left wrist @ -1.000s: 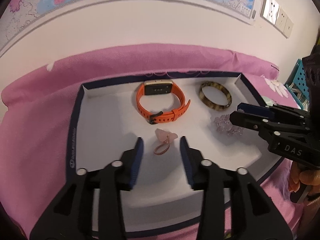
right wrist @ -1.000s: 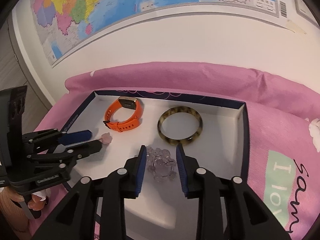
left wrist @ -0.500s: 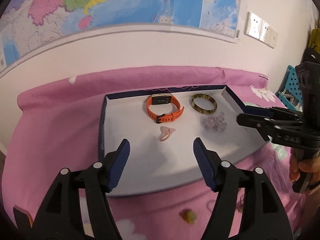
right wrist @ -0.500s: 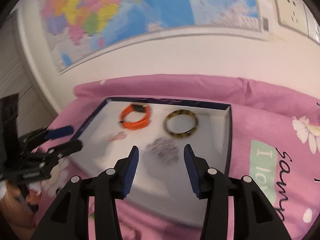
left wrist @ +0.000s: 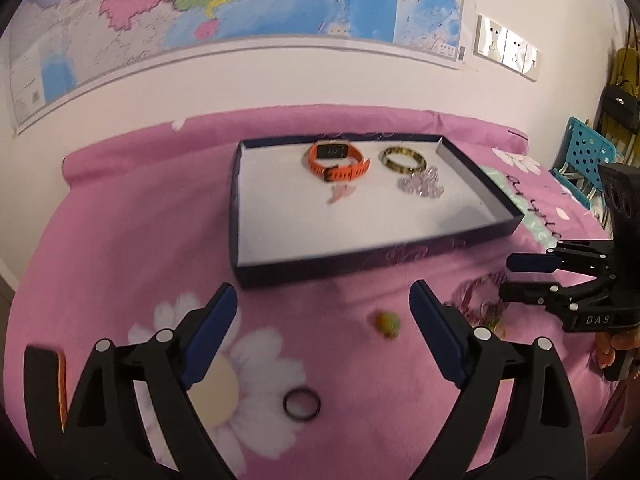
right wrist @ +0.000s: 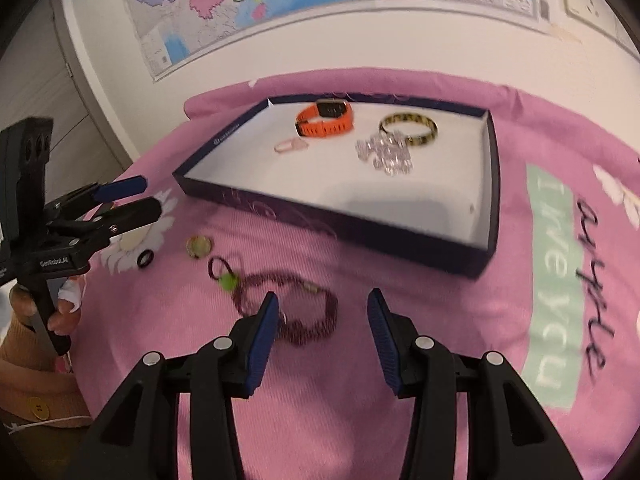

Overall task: Organize jewelry
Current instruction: 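Move both tools back toward the black ring and purple bracelet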

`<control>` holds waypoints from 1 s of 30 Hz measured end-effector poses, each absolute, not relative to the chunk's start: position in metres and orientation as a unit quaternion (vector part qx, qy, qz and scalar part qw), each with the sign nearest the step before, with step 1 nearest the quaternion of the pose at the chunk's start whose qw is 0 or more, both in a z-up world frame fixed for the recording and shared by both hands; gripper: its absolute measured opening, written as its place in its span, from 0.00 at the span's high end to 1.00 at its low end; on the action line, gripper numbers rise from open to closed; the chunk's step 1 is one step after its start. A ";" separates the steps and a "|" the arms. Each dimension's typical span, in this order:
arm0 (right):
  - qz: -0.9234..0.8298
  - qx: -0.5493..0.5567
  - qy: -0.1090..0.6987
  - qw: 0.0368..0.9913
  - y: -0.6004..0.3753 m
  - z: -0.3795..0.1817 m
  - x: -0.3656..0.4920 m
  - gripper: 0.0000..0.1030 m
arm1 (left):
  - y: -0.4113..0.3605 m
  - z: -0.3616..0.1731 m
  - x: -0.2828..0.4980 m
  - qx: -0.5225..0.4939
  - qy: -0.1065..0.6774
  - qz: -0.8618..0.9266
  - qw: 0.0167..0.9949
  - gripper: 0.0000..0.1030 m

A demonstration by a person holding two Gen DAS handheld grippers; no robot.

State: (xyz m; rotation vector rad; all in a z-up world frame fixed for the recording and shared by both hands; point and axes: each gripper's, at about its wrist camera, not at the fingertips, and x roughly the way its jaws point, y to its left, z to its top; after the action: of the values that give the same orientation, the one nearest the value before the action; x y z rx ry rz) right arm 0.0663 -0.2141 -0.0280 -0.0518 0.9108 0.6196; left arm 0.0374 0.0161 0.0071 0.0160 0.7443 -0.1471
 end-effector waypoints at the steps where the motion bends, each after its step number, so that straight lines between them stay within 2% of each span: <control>1: 0.296 -0.021 0.435 0.850 -0.215 -0.030 0.065 0.57 | 0.017 0.005 0.035 0.008 0.365 -0.070 0.929 0.15; 3: 0.292 -0.017 0.435 0.852 -0.216 -0.031 0.063 0.59 | 0.019 0.002 0.029 0.009 0.367 -0.067 0.928 0.15; 7: 0.290 -0.009 0.437 0.851 -0.214 -0.033 0.066 0.74 | 0.023 -0.002 0.019 0.007 0.370 -0.064 0.927 0.15; 9: 0.289 -0.004 0.438 0.851 -0.214 -0.033 0.067 0.78 | 0.026 -0.004 0.015 0.003 0.372 -0.062 0.926 0.15; 11: 0.288 0.002 0.441 0.850 -0.215 -0.034 0.069 0.88 | 0.027 -0.006 0.012 0.001 0.374 -0.060 0.925 0.15; 14: 0.292 0.017 0.442 0.848 -0.216 -0.034 0.069 0.93 | 0.031 -0.008 0.008 0.001 0.376 -0.057 0.925 0.15; 30: 0.344 0.061 0.390 0.852 -0.209 0.010 0.059 0.95 | 0.031 -0.014 0.002 0.003 0.391 -0.064 0.918 0.17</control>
State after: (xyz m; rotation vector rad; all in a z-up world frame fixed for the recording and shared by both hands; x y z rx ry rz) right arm 0.0594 -0.2087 0.0097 0.1285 0.8201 0.7234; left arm 0.0024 0.0314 -0.0143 0.0060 0.8037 -0.1325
